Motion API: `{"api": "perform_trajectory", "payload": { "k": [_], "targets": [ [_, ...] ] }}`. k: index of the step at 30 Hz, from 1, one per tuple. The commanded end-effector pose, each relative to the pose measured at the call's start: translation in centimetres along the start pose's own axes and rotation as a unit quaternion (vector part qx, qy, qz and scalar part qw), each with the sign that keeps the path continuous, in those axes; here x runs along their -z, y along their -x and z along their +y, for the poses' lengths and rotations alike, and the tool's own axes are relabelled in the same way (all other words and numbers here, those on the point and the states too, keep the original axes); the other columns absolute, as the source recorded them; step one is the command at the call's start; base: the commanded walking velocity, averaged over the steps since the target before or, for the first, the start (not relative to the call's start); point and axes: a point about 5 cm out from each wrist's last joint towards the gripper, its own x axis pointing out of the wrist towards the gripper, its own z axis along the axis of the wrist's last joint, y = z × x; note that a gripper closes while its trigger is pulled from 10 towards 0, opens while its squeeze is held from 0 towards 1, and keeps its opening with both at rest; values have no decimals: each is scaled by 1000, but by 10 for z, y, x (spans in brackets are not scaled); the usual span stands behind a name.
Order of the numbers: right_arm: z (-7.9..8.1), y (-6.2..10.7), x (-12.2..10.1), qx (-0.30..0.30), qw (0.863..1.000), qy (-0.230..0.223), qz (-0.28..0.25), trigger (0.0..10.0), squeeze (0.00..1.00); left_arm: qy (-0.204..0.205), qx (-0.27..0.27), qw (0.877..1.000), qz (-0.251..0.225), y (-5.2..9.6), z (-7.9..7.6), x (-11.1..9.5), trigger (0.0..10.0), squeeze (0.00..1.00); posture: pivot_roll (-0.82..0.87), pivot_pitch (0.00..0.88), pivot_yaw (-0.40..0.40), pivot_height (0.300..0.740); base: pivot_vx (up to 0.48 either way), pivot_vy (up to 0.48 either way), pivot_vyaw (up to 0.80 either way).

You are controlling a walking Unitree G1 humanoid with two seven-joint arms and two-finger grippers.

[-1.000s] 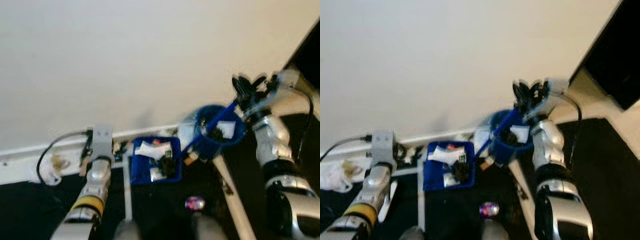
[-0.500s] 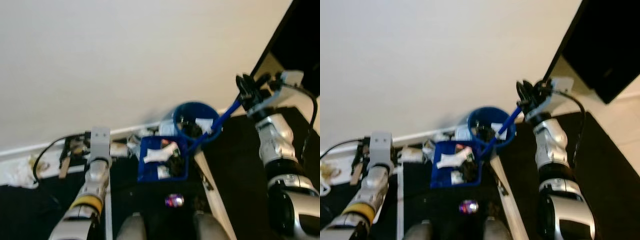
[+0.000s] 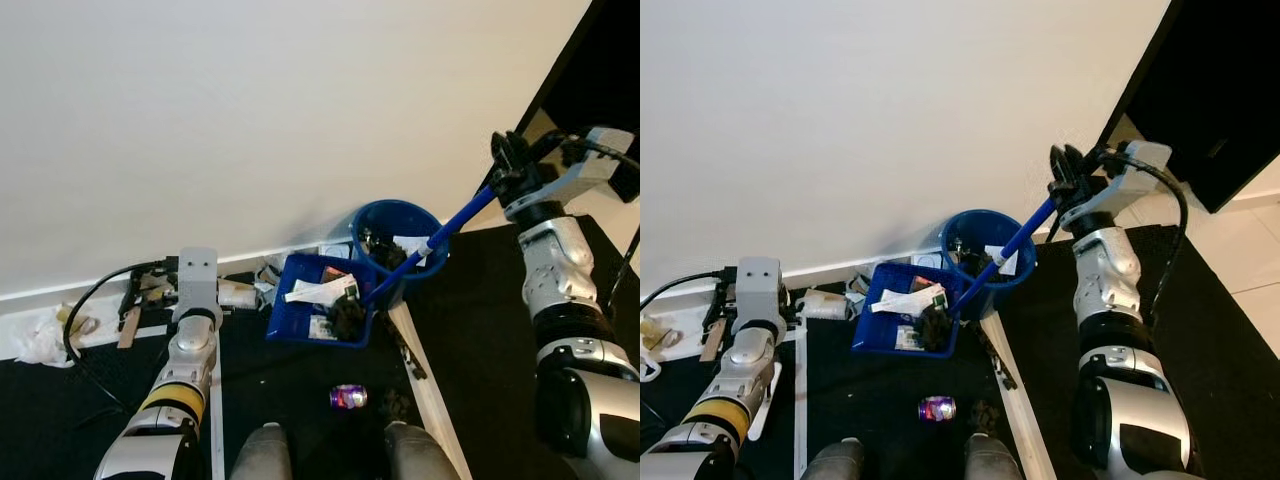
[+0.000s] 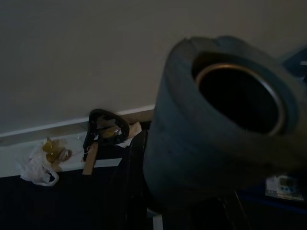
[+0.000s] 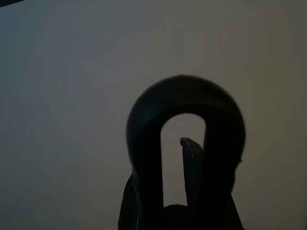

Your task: Sweep floor

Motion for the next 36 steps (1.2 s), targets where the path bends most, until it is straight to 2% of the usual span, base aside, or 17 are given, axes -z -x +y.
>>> {"api": "perform_trajectory", "payload": {
  "k": [1, 5, 9, 14, 16, 23, 26, 33, 35, 36],
  "targets": [
    [-6, -17, -51, 21, 992, -23, -121, 10000, 0, 39, 19, 998, 52, 8, -15, 23, 10000, 0, 60, 13, -67, 740, 0, 0, 0],
    [-12, -23, -72, 37, 986, -44, -156, 10000, 0, 40, 21, 998, 52, 8, -15, 23, 10000, 0, 57, 12, -68, 740, 0, 0, 0],
    [-9, -27, -71, 27, 988, -51, -144, 10000, 0, 38, 21, 998, 54, 8, -14, 24, 10000, 0, 51, 12, -66, 740, 0, 0, 0],
    [0, -25, -50, 13, 993, -47, -107, 10000, 0, 36, 22, 998, 56, 8, -14, 25, 10000, 0, 50, 14, -68, 740, 0, 0, 0],
    [11, -22, -29, 1, 996, -48, -77, 10000, 0, 35, 22, 998, 57, 9, -15, 26, 10000, 0, 53, 16, -73, 740, 0, 0, 0],
    [25, -18, -7, -15, 997, -56, -48, 10000, 0, 33, 22, 997, 59, 10, -15, 28, 10000, 0, 59, 18, -75, 740, 0, 0, 0],
    [29, -22, -11, -20, 996, -66, -60, 10000, 0, 32, 21, 998, 59, 10, -13, 28, 10000, 0, 61, 17, -76, 740, 0, 0, 0],
    [27, -26, -21, -16, 994, -71, -78, 10000, 0, 32, 20, 998, 59, 10, -13, 28, 10000, 0, 60, 15, -76, 740, 0, 0, 0],
    [22, -32, -40, -10, 992, -69, -109, 10000, 0, 31, 21, 998, 58, 10, -13, 28, 10000, 0, 59, 16, -77, 740, 0, 0, 0],
    [22, -32, -40, -10, 992, -69, -109, 10000, 0, 31, 21, 998, 58, 10, -13, 28, 10000, 0, 59, 16, -77, 740, 0, 0, 0]
  ]
}}
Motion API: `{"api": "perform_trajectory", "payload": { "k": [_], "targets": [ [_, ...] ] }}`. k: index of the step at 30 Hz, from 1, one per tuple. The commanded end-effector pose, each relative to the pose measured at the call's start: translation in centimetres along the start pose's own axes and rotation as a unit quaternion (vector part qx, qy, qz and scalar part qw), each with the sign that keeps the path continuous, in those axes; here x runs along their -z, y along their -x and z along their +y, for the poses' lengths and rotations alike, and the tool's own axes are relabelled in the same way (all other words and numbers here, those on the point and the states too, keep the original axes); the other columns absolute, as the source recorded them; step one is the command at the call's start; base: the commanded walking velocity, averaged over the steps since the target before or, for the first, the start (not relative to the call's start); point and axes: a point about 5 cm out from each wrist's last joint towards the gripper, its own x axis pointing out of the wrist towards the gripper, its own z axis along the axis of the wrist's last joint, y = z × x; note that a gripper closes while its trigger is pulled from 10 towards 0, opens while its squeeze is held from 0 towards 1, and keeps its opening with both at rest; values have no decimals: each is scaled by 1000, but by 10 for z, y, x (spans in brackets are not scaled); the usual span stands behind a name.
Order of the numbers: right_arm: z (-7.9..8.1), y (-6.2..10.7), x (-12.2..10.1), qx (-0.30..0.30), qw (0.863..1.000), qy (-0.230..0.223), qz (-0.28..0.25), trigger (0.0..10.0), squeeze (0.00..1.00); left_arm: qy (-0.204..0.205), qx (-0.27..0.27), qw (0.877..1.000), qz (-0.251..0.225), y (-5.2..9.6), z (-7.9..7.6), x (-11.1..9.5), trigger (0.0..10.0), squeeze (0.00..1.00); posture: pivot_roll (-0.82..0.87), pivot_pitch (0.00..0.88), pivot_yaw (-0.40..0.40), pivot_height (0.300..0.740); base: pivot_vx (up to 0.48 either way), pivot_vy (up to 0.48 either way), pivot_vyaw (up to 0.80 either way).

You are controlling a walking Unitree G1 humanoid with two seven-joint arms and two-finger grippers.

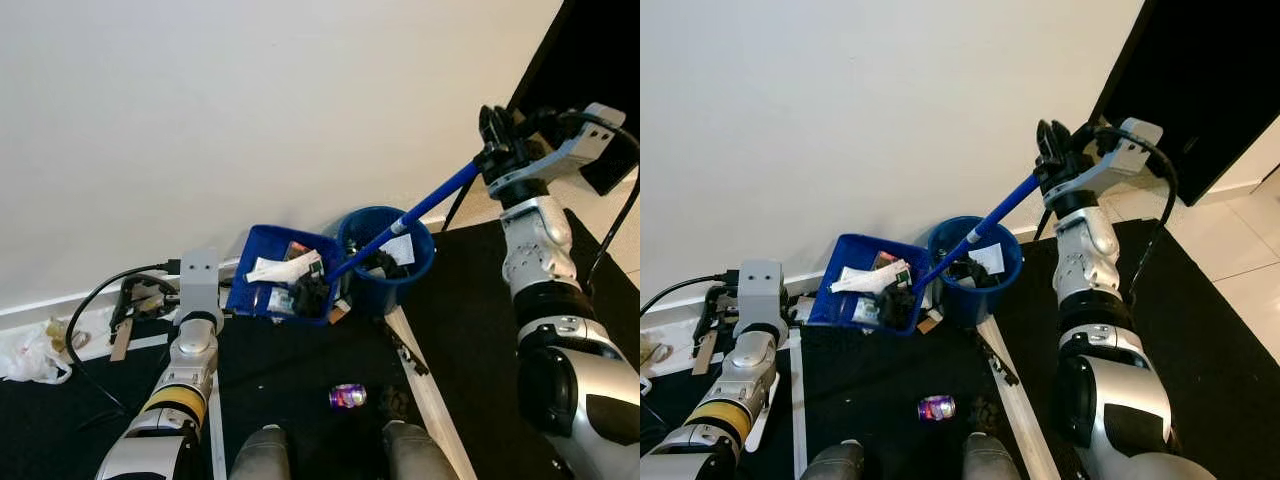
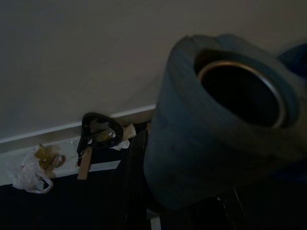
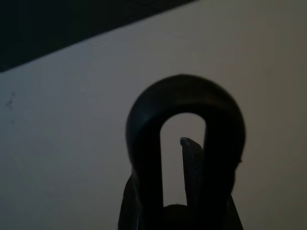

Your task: Sweep floor

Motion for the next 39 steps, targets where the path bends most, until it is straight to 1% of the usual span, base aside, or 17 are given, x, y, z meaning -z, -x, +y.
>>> {"api": "perform_trajectory", "payload": {
  "k": [1, 2, 4, 6, 7, 10, 13, 17, 20, 22, 24, 25, 28, 31, 34, 38, 39],
  "targets": [
    [-4, -11, -34, 11, 997, -10, -77, 10000, 0, 32, 20, 998, 49, 8, -12, 22, 10000, 0, 58, 16, -77, 740, 0, 0, 0],
    [-5, -12, -40, 12, 996, -8, -85, 10000, 0, 32, 20, 998, 49, 8, -13, 22, 10000, 0, 58, 16, -77, 740, 0, 0, 0],
    [-5, -12, -40, 12, 996, -8, -85, 10000, 0, 32, 20, 998, 49, 8, -13, 22, 10000, 0, 58, 16, -77, 740, 0, 0, 0],
    [-11, -16, -58, 16, 994, 6, -104, 10000, 0, 31, 22, 998, 49, 8, -13, 22, 10000, 0, 58, 18, -77, 740, 0, 0, 0],
    [-11, -16, -58, 16, 994, 6, -104, 10000, 0, 31, 22, 998, 49, 8, -13, 22, 10000, 0, 58, 18, -77, 740, 0, 0, 0],
    [-25, -16, -86, 30, 990, 39, -129, 10000, 0, 31, 25, 998, 49, 8, -14, 22, 10000, 0, 55, 19, -75, 740, 0, 0, 0],
    [-31, -15, -96, 38, 989, 50, -137, 10000, 0, 31, 25, 998, 49, 8, -14, 22, 10000, 0, 54, 19, -74, 740, 0, 0, 0],
    [-53, -7, -126, 62, 982, 84, -159, 10000, 0, 30, 29, 998, 49, 8, -15, 22, 10000, 0, 52, 20, -73, 740, 0, 0, 0],
    [-61, -3, -140, 71, 979, 102, -164, 10000, 0, 30, 31, 998, 50, 8, -16, 23, 10000, 0, 46, 17, -70, 740, 0, 0, 0],
    [-63, -2, -143, 73, 978, 106, -165, 10000, 0, 30, 32, 998, 50, 8, -17, 23, 10000, 0, 46, 17, -70, 740, 0, 0, 0],
    [-72, 5, -158, 87, 972, 130, -176, 10000, 0, 30, 33, 998, 49, 8, -17, 23, 10000, 0, 48, 16, -72, 740, 0, 0, 0],
    [-72, 5, -158, 87, 972, 130, -176, 10000, 0, 30, 33, 998, 49, 8, -17, 23, 10000, 0, 48, 16, -72, 740, 0, 0, 0],
    [-82, 13, -174, 104, 964, 158, -188, 10000, 0, 31, 33, 998, 47, 9, -17, 22, 10000, 0, 47, 14, -70, 740, 0, 0, 0],
    [-85, 16, -178, 109, 961, 168, -190, 10000, 0, 31, 34, 998, 47, 9, -17, 23, 10000, 0, 41, 12, -65, 740, 0, 0, 0],
    [-84, 16, -171, 105, 962, 170, -184, 10000, 0, 30, 36, 998, 47, 9, -17, 23, 10000, 0, 38, 10, -59, 740, 0, 0, 0],
    [-77, 14, -147, 88, 966, 178, -165, 10000, 0, 28, 39, 998, 44, 8, -20, 20, 10000, 0, 43, 9, -60, 740, 0, 0, 0],
    [-77, 14, -147, 88, 966, 178, -165, 10000, 0, 28, 39, 998, 44, 8, -20, 20, 10000, 0, 43, 9, -60, 740, 0, 0, 0]
  ]
}}
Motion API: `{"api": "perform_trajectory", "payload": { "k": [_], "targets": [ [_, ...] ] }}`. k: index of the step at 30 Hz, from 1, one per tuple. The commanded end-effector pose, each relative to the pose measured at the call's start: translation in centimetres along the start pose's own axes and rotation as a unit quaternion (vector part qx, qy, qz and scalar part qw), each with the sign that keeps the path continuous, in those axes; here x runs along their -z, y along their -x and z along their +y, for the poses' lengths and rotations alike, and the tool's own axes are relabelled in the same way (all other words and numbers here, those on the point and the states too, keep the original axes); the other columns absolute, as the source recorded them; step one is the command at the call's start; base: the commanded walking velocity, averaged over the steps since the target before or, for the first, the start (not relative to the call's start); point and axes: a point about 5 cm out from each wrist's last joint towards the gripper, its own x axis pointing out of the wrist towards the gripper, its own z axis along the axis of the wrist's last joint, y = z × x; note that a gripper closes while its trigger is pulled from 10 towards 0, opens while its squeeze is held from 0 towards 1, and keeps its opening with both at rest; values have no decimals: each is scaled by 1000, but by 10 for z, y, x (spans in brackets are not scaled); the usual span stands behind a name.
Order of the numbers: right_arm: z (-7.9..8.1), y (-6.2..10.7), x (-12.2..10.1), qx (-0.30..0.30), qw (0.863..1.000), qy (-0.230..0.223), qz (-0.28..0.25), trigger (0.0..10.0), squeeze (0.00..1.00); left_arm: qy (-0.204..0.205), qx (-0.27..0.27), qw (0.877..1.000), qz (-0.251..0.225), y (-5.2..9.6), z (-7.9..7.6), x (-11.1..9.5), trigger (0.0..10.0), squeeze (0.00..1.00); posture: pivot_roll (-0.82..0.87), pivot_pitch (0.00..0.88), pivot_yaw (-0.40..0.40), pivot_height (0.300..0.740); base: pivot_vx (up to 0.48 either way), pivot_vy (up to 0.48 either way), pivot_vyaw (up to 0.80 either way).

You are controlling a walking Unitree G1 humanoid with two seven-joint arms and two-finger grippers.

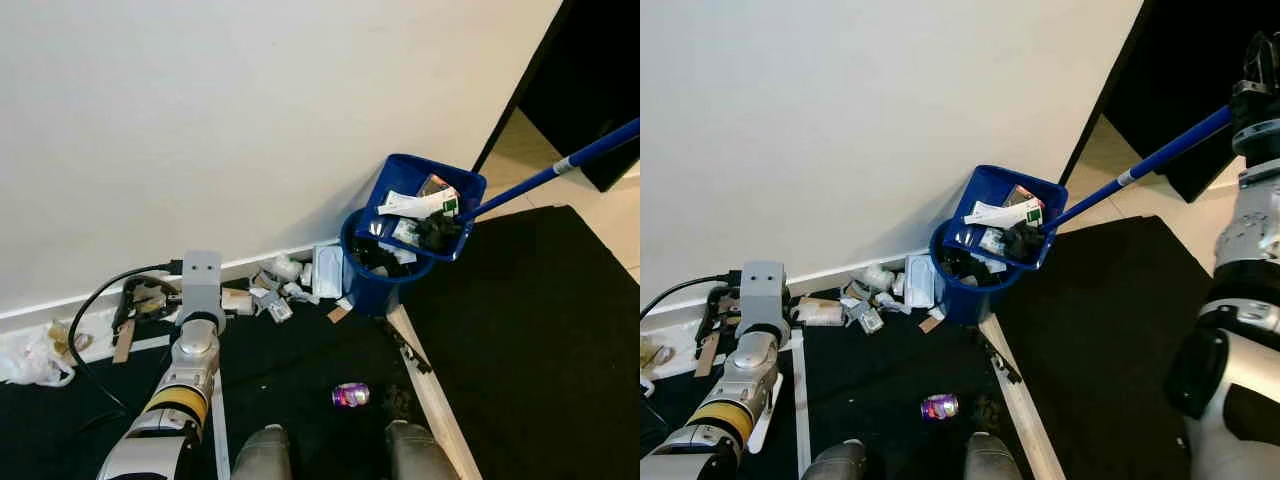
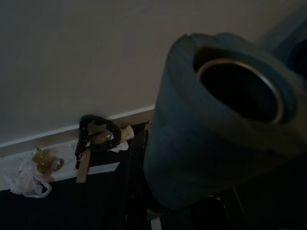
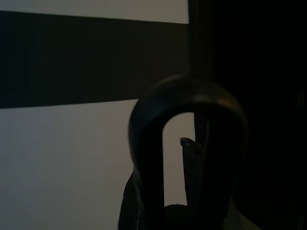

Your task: Sweep floor

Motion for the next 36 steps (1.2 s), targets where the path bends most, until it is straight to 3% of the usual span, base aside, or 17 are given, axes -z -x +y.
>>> {"api": "perform_trajectory", "payload": {
  "k": [1, 9, 19, 25, 29, 36],
  "targets": [
    [3, -1, -8, 4, 999, 2, -44, 10000, 0, 29, 33, 998, 45, 7, -17, 20, 10000, 0, 44, 10, -60, 740, 0, 0, 0],
    [20, 2, 7, -52, 994, 91, -17, 10000, 0, 31, 29, 998, 45, 7, -15, 20, 10000, 0, 47, 19, -66, 740, 0, 0, 0],
    [40, 2, 11, -94, 982, 162, -32, 10000, 0, 33, 27, 998, 48, 9, -16, 23, 10000, 0, 48, 23, -70, 740, 0, 0, 0],
    [59, 0, 17, -120, 978, 165, -40, 10000, 0, 33, 27, 998, 46, 8, -16, 21, 10000, 0, 48, 24, -71, 740, 0, 0, 0],
    [81, 1, 26, -144, 978, 146, -47, 10000, 0, 34, 24, 998, 47, 8, -14, 21, 10000, 0, 50, 24, -71, 740, 0, 0, 0],
    [99, 4, 33, -172, 973, 148, -51, 10000, 0, 34, 24, 998, 47, 8, -14, 22, 10000, 0, 53, 24, -74, 740, 0, 0, 0]
  ]
}}
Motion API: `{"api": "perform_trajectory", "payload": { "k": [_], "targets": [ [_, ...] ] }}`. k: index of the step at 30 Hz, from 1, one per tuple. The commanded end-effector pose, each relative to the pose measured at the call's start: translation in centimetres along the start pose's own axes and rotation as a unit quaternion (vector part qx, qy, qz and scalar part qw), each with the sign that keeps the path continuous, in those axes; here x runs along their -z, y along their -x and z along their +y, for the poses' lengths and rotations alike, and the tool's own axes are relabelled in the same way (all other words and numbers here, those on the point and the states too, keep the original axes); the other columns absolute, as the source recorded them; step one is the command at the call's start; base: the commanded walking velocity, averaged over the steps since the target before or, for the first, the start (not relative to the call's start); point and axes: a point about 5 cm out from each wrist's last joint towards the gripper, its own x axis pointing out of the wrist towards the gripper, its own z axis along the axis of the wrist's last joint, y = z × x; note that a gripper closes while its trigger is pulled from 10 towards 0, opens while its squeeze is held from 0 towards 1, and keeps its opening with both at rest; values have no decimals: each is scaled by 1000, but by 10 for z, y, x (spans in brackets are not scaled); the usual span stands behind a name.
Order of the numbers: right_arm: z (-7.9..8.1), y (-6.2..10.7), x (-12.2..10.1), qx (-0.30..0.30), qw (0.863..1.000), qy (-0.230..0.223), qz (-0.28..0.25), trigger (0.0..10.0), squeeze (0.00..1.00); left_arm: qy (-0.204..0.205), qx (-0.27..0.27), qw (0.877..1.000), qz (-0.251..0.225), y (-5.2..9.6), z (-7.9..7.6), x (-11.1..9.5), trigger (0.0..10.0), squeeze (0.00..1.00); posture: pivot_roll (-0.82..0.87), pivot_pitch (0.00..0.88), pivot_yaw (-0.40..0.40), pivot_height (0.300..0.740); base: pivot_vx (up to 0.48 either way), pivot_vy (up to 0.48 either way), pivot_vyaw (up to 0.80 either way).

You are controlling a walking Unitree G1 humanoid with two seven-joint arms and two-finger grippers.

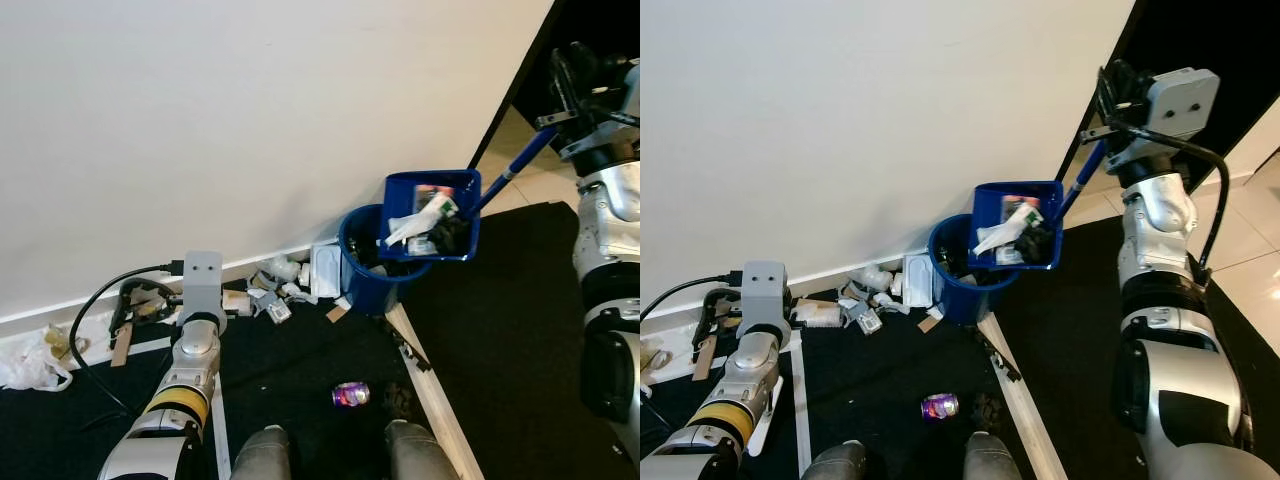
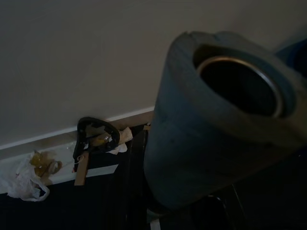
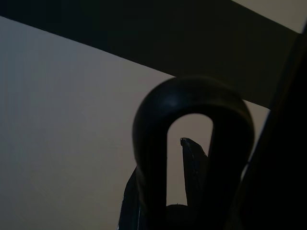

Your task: Sweep floor

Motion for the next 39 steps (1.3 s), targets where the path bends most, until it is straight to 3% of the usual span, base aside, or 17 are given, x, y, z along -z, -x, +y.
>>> {"api": "perform_trajectory", "payload": {
  "k": [1, 12, 19, 22, 30, 39],
  "targets": [
    [5, -10, -19, -18, 997, 42, -55, 10000, 0, 34, 23, 998, 48, 7, -14, 21, 10000, 0, 53, 24, -75, 740, 0, 0, 0],
    [31, -12, -27, -69, 987, 105, -100, 10000, 0, 36, 23, 998, 47, 7, -15, 21, 10000, 0, 51, 22, -76, 740, 0, 0, 0],
    [42, -11, -28, -80, 984, 107, -114, 10000, 0, 36, 24, 998, 47, 7, -16, 21, 10000, 0, 51, 22, -76, 740, 0, 0, 0],
    [67, -9, -27, -127, 978, 105, -131, 10000, 0, 36, 25, 998, 47, 7, -17, 20, 10000, 0, 45, 22, -74, 740, 0, 0, 0],
    [92, -6, -27, -168, 970, 91, -147, 10000, 0, 38, 23, 998, 47, 7, -16, 21, 10000, 0, 48, 22, -80, 740, 0, 0, 0],
    [108, -3, -30, -193, 964, 76, -166, 10000, 0, 39, 19, 998, 47, 8, -15, 22, 10000, 0, 51, 20, -85, 740, 0, 0, 0]
  ]
}}
